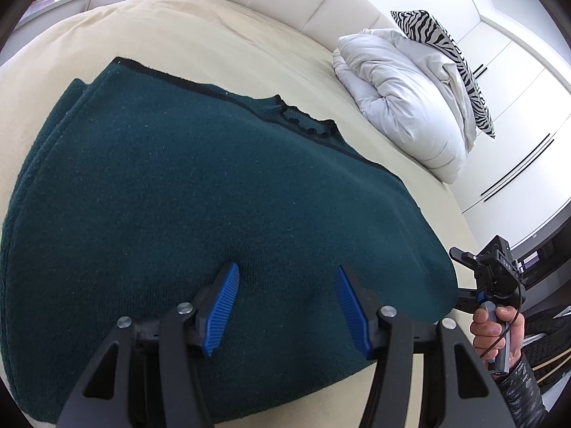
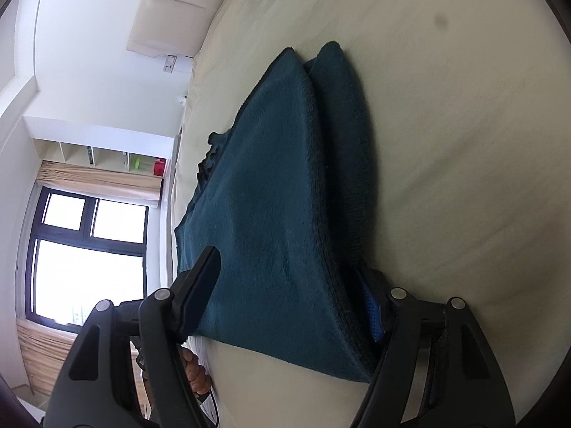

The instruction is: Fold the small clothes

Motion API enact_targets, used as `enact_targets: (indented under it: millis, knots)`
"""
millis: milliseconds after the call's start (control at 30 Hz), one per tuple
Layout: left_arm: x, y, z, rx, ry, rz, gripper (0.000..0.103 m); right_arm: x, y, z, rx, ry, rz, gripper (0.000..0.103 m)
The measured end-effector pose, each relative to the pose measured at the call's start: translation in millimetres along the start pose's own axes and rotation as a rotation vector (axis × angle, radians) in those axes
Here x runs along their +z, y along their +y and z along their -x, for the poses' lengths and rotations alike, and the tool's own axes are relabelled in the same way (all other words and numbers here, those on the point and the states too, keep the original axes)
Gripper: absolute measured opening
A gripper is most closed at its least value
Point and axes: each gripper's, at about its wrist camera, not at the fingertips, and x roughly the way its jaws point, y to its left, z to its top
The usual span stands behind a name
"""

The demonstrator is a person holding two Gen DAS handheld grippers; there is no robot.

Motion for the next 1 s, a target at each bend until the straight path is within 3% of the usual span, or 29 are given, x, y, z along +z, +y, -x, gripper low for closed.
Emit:
enact_targets:
  millis: [133, 167, 200, 267, 333, 467, 633, 833, 933, 1000]
  knots:
    - [1, 0, -1, -0.004, 0.002, 0.007, 0.059, -1, 3, -5, -0.016, -0.028, -0.028, 0.068]
    - [1, 1, -1, -0.006, 0.003, 0.008, 0.059, -2, 6, -6, -0.032, -0.035, -0.019, 0.063]
    - [1, 1, 0, -0.011, 0.004, 0.012, 0.059, -4, 11, -8, -0.059, -0.037, -0.004, 0.058]
    - [1, 3, 1, -0.02, 0.007, 0.02, 0.059, -5, 13, -13, -0.111, -0.037, 0.001, 0.031]
    - [2, 4, 1, -0.03, 0.01, 0.027, 0.059, -5, 9, -13, -0.14, -0.055, -0.014, 0.02]
    - [3, 6, 0, -0.042, 0.008, 0.037, 0.058, -7, 6, -9, -0.165, -0.09, -0.016, 0.017]
    - [7, 9, 3, -0.077, 0.012, 0.069, 0.059, -10, 32, -14, -0.303, -0.117, 0.062, 0.016]
    - [14, 27, 21, -0.167, -0.015, 0.172, 0.059, -20, 106, -34, -0.534, -0.167, 0.264, 0.015]
    - [24, 43, 39, -0.217, -0.067, 0.227, 0.062, -41, 180, -68, -0.637, -0.177, 0.513, 0.015]
    - [30, 59, 50, -0.256, -0.097, 0.28, 0.069, -68, 223, -92, -0.652, -0.15, 0.71, 0.015]
